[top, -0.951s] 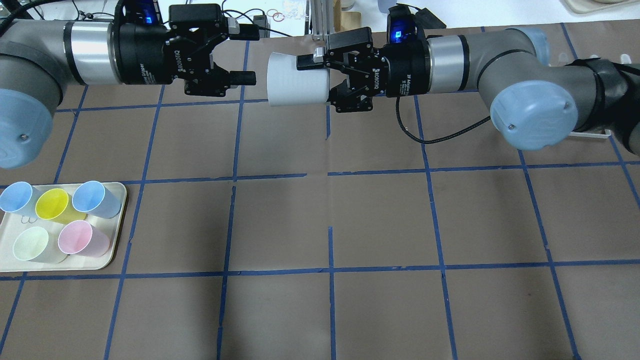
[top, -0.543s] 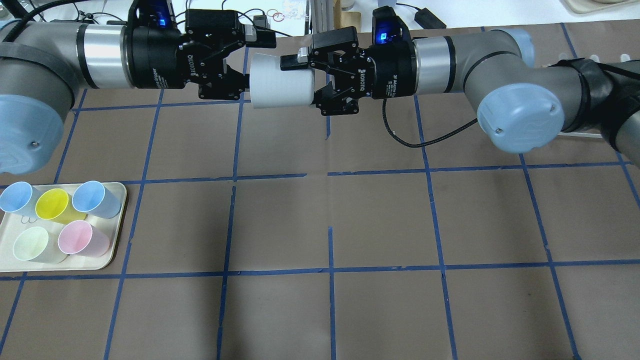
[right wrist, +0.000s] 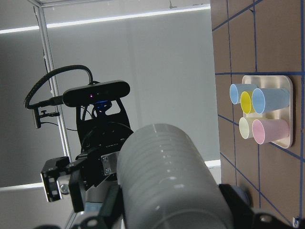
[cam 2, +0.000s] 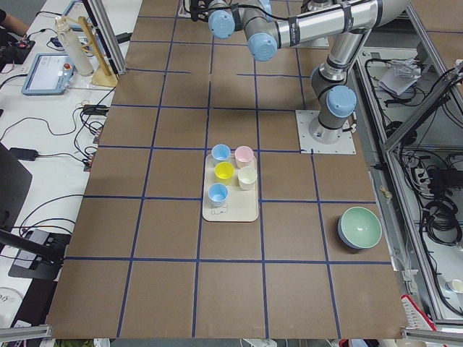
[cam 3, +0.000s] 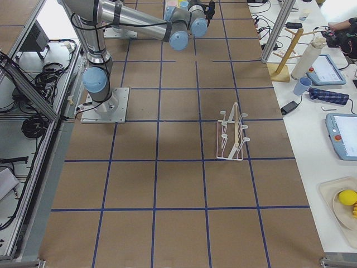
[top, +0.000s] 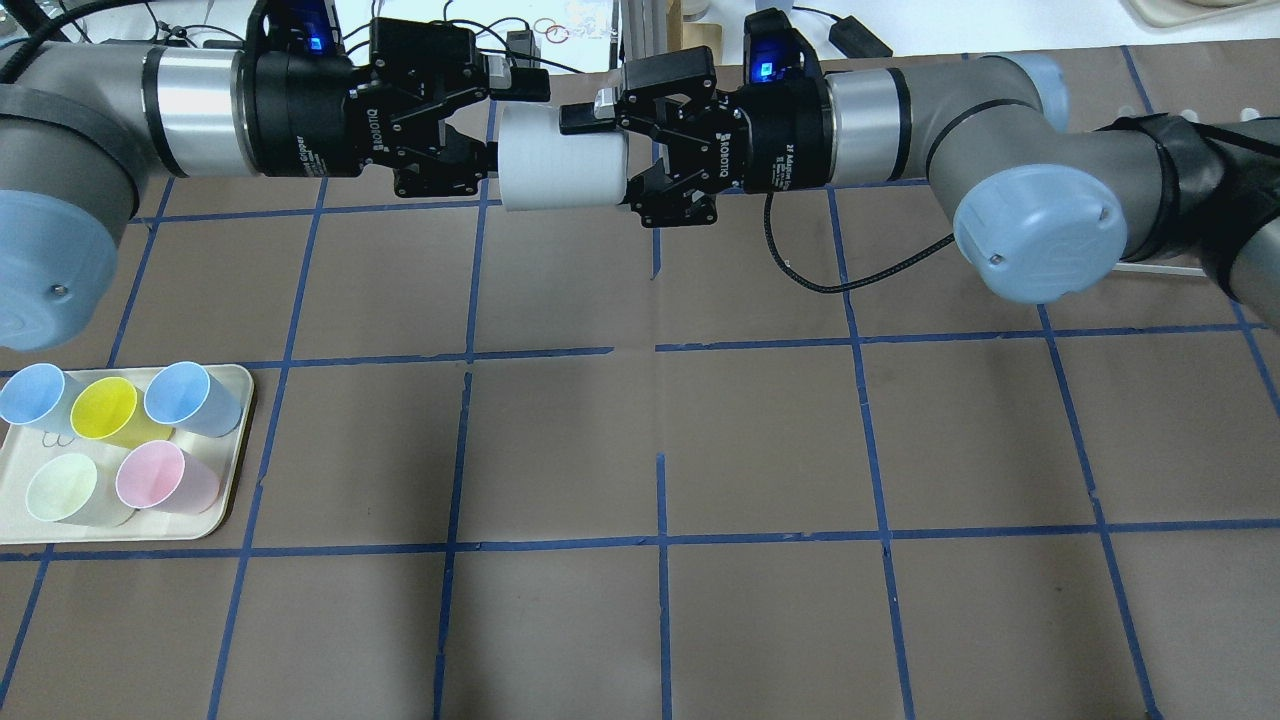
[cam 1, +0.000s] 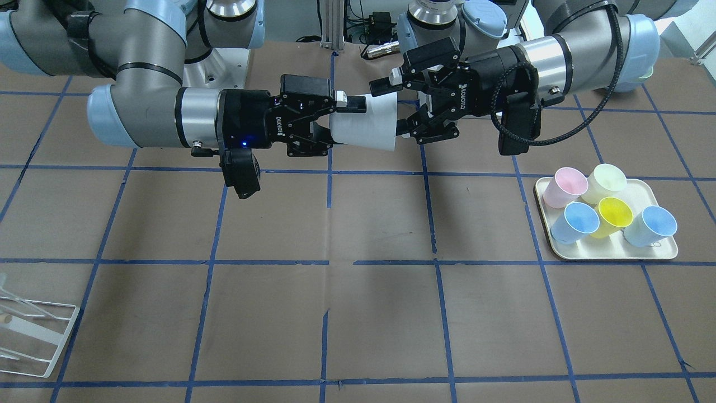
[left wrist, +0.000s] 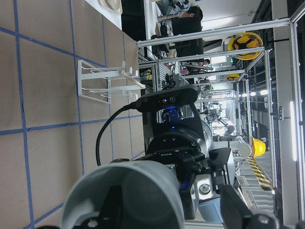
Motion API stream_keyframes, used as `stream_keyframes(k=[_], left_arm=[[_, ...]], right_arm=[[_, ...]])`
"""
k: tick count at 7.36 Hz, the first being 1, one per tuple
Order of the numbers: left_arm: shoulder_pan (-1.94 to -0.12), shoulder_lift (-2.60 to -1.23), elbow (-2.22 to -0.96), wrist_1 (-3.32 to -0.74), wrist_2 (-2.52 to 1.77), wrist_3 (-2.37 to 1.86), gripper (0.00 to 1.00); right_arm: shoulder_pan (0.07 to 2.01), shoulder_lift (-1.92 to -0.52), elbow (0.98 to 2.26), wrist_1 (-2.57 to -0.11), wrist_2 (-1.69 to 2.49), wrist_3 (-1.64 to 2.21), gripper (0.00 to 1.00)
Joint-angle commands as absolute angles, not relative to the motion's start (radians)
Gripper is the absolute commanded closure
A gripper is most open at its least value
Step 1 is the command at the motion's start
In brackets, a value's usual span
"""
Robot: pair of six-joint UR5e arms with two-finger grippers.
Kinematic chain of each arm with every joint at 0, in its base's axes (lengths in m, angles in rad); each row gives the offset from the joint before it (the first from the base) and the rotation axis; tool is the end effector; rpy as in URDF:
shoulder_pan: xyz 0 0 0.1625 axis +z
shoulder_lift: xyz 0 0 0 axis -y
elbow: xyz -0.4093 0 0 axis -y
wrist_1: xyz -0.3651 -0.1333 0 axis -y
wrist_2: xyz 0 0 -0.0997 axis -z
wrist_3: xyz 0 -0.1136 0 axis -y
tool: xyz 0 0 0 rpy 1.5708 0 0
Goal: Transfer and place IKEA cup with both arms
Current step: 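Grasp the white cup with the left gripper and open the right gripper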
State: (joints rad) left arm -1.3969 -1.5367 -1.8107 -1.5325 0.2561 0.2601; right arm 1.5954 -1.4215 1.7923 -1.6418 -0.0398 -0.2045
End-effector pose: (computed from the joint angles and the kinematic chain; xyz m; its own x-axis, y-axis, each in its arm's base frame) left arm -0.1639 -0.4724 0.4520 -0.2580 0.0539 0.9646 -0.1079 0.9906 -0.0842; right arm 0.2589 -0.4889 0.4012 -0.0413 0.0939 -0.9947 -0.0326 0.9949 0.0953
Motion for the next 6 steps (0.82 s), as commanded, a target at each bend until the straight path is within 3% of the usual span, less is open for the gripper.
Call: stream_keyframes(k=[1, 2, 4, 5, 6], left_arm=[[-1.394, -1.520, -1.812, -1.535, 0.258, 0.252, 0.21], [-1.394, -1.511, -1.813, -1.534, 0.256, 0.244, 0.22], [-1.390, -1.513, -1.815, -1.531, 0.256, 0.236, 0.41], [-1.390, -1.513, -1.815, -1.531, 0.256, 0.239, 0.52], [-1.390, -1.514, -1.815, -1.531, 0.256, 0.238, 0.76]], right_arm=[[1.589, -1.422, 1.792, -1.643, -0.038, -0.196, 0.78], [1.589, -1.422, 1.792, -1.643, -0.038, -0.196, 0.78], [1.589, -1.424, 1.792, -1.641, -0.038, -0.196, 0.78], [1.589, -1.422, 1.792, -1.641, -0.038, -0.195, 0.78], [1.589, -1.422, 1.792, -1.641, -0.038, -0.195, 0.78]])
